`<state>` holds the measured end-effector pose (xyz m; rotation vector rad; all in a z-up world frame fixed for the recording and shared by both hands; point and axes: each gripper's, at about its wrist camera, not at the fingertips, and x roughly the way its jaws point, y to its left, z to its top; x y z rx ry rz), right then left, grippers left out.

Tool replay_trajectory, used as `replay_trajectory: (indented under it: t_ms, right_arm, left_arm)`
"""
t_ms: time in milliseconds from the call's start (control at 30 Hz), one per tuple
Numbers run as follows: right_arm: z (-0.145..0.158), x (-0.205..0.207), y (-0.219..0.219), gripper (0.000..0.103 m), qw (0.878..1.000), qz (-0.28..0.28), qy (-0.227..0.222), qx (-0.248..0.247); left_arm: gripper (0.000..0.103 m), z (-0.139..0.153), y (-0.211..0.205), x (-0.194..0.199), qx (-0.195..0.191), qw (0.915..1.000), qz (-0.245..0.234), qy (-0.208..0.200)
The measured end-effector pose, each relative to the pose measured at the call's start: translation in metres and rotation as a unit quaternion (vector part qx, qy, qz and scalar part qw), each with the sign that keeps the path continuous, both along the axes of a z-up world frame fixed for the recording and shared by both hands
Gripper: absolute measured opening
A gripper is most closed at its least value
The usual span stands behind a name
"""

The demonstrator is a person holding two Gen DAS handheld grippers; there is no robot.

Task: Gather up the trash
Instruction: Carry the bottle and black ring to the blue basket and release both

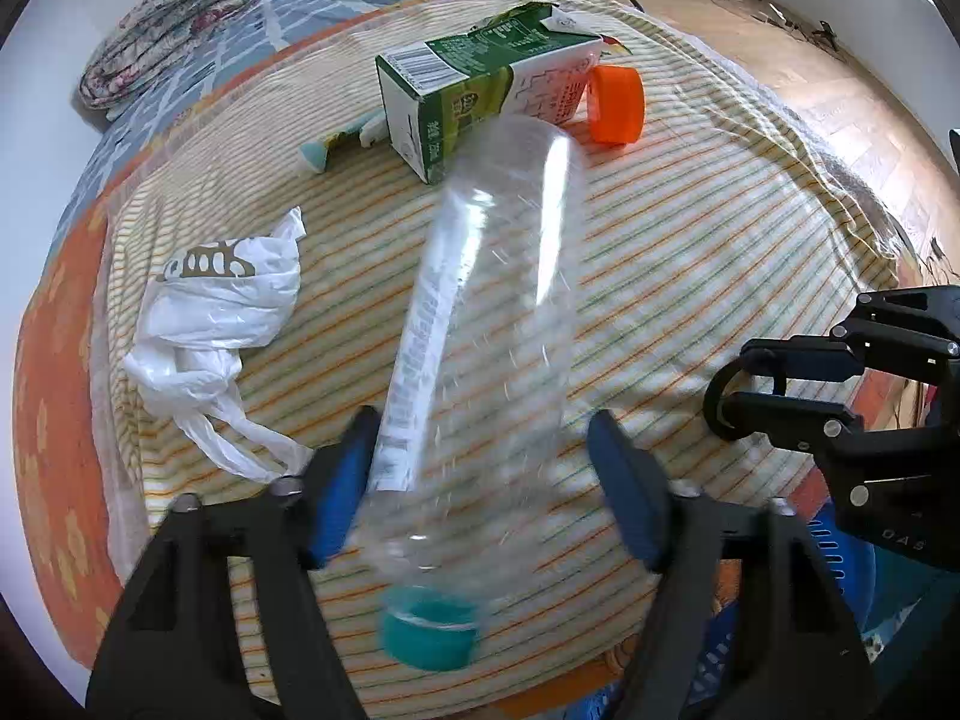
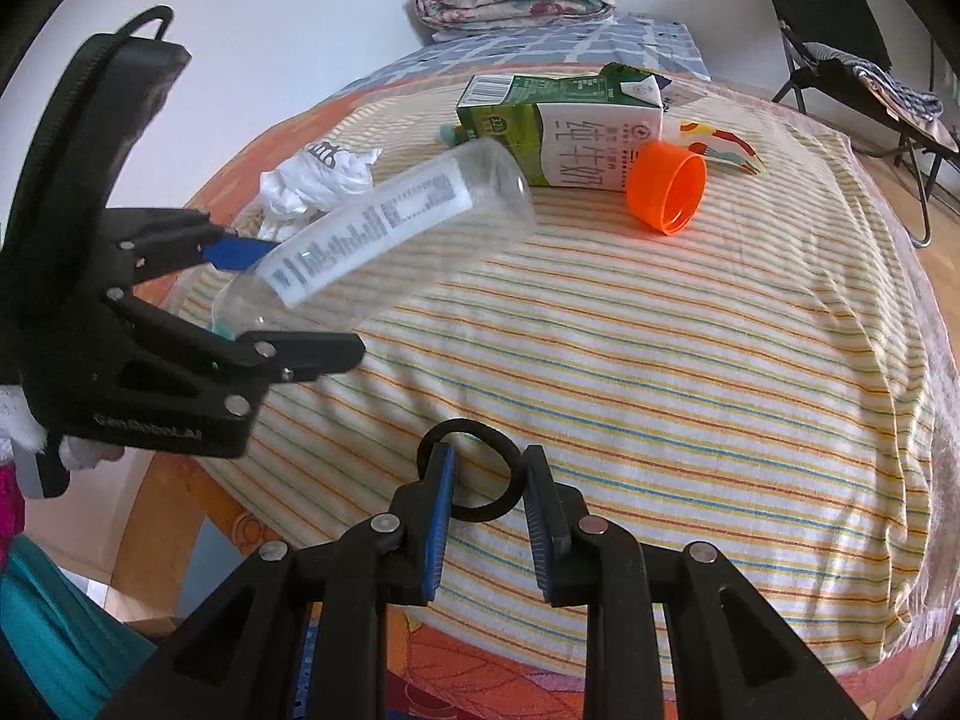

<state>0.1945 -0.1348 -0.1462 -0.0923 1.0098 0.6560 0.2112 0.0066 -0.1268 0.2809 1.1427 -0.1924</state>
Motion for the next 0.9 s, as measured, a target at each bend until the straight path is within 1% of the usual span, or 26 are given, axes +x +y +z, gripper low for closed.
replay_trajectory:
  t_ms: [67,133,200,233,300,367,600,667,900]
  right_arm:
    - [0.0,-0.001,0.001,0.022,1.0,0.002,-0.002,-0.003]
    - [0.0,-0.002,0.002,0.022,1.0,0.003,-0.003,-0.005]
    - [0.0,-0.003,0.002,0.022,1.0,0.005,-0.005,-0.007]
    - [0.0,-0.004,0.002,0.016,1.0,0.005,-0.006,-0.009]
    - [0.0,-0.004,0.001,0.01,1.0,0.004,-0.006,-0.008]
    - [0.0,-0.004,-0.002,0.006,1.0,0.001,-0.003,0.0]
    - [0.013,-0.009,-0.012,0.005,0.999,-0.017,-0.014,0.023]
    - [0.021,-0.013,-0.017,0.005,0.999,-0.019,-0.02,0.032]
    - [0.041,-0.031,-0.03,0.005,0.998,-0.022,-0.034,0.052]
  left_arm:
    - [0.056,0.001,-0.001,-0.002,-0.002,1.0,-0.002,-0.003]
    - [0.056,0.005,0.001,-0.005,-0.02,0.9998,0.001,-0.004]
    - [0.056,0.01,0.002,-0.01,-0.029,0.9995,0.007,-0.01]
    - [0.055,0.012,0.004,-0.011,-0.031,0.9994,0.009,-0.013]
    - [0.055,0.018,0.004,-0.014,-0.035,0.9991,0.012,-0.02]
    - [0.055,0.023,0.007,-0.019,-0.042,0.9987,0.016,-0.025]
    - [0.055,0.04,0.011,-0.046,-0.059,0.9974,0.017,-0.037]
    - [0.055,0.045,0.014,-0.057,-0.07,0.9966,0.02,-0.038]
    - [0.055,0.056,0.02,-0.097,-0.086,0.995,0.027,-0.044]
